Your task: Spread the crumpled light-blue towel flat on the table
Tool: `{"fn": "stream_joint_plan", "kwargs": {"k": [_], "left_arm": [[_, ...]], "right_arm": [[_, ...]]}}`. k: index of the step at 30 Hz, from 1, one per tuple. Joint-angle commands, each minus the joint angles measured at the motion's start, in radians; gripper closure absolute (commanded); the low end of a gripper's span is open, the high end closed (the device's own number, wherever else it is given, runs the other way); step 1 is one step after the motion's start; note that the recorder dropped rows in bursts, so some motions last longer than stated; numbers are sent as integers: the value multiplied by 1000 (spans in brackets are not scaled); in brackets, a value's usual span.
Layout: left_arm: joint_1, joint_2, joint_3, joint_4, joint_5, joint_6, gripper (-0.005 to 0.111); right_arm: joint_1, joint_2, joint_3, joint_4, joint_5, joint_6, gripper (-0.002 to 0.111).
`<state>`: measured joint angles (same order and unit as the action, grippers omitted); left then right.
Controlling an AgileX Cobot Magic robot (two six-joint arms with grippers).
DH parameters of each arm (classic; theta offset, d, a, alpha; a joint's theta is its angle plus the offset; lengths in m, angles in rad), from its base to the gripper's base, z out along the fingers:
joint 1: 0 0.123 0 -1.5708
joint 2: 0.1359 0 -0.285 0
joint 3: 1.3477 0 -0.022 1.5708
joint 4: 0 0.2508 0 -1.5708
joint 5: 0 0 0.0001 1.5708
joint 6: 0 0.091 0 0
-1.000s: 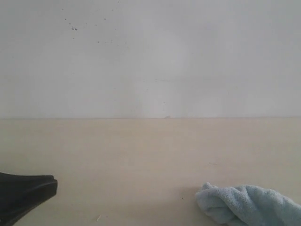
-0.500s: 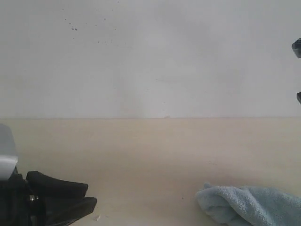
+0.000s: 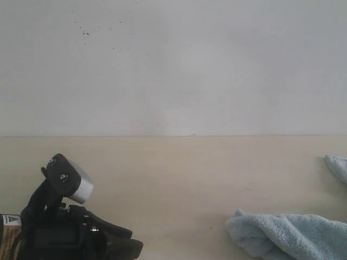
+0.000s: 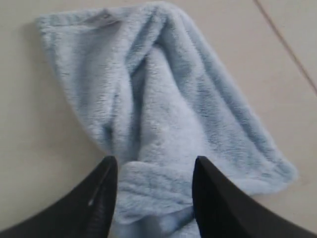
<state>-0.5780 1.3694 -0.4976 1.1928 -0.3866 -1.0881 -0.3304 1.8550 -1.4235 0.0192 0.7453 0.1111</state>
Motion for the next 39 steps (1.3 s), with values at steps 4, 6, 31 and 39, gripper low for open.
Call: {"fn": "stream_joint_plan", "kwargs": {"k": [4, 6, 31, 39], "left_arm": [[-4, 24, -15, 130, -320, 17, 79], [-4, 24, -15, 138, -322, 24, 79], [-461, 155, -146, 254, 267, -48, 57], [-461, 392, -346, 89, 87, -48, 47]], "right_arm": [[28, -12, -11, 643, 382, -485, 62], [79, -19, -11, 614, 476, -478, 62], [221, -271, 423, -232, 172, -140, 102], [221, -275, 423, -380, 237, -16, 64]]}}
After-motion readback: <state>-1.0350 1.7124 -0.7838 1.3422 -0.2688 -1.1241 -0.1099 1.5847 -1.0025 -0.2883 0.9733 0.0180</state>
